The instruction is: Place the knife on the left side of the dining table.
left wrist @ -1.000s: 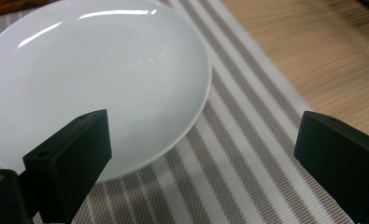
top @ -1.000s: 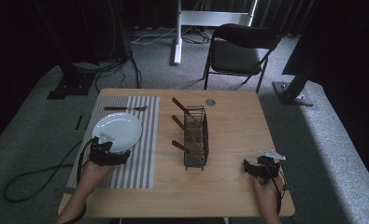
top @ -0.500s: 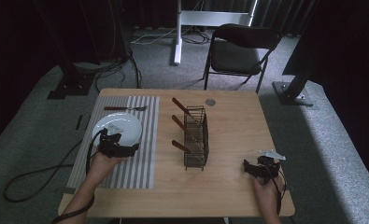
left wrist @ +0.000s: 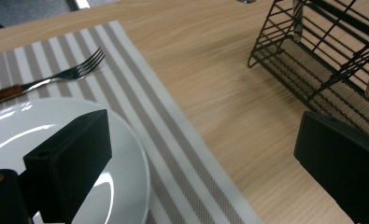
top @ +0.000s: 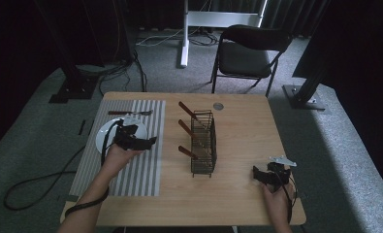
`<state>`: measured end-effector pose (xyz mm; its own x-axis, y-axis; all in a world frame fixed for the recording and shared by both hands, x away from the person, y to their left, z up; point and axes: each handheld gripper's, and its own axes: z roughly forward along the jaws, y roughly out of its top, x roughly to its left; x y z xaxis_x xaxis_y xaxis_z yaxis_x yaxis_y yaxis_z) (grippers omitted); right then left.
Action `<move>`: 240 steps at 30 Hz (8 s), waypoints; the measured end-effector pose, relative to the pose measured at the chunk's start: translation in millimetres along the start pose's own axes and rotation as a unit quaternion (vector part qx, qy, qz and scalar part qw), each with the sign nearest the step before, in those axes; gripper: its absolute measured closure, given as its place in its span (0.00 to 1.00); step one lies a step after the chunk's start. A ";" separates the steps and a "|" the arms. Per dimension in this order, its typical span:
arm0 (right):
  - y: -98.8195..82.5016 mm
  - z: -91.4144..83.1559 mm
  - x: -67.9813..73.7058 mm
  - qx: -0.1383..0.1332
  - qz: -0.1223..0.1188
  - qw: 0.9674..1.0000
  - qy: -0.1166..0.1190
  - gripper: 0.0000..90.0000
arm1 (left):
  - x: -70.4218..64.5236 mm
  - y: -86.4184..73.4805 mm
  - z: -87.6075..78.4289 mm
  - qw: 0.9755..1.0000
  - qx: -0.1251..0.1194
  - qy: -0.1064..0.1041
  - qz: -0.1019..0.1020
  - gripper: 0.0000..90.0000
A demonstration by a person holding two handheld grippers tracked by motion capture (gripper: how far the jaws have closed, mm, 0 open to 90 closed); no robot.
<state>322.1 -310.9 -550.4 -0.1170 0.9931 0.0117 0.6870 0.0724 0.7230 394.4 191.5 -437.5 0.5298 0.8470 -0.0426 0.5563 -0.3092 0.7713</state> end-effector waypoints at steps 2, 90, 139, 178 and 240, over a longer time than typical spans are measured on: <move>0.0 0.0 0.0 0.000 0.000 1.000 0.000 0.13 | -3.4 2.6 3.0 1.000 -0.003 -0.008 0.005 0.06; 0.0 -0.1 -0.1 -0.001 0.001 1.000 0.000 0.13 | -34.9 115.7 79.8 0.981 -0.037 -0.185 -0.033 0.90; 0.0 0.0 -0.1 -0.001 0.001 1.000 -0.001 0.13 | -33.0 147.2 -4.8 0.982 -0.079 -0.167 -0.034 0.90; 0.0 0.0 -0.2 -0.001 0.001 1.000 -0.001 0.13 | 20.4 113.8 -76.7 0.984 -0.116 -0.108 -0.078 0.90; 0.0 -0.1 -0.1 -0.001 0.001 1.000 -0.001 0.13 | 25.9 -64.2 -116.8 0.980 -0.074 -0.079 -0.169 0.90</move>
<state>322.1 -311.0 -550.4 -0.1143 0.9934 0.0125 0.6866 0.0698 0.7237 297.6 283.8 -414.0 0.4297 0.8094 -0.4004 0.6251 0.0533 0.7787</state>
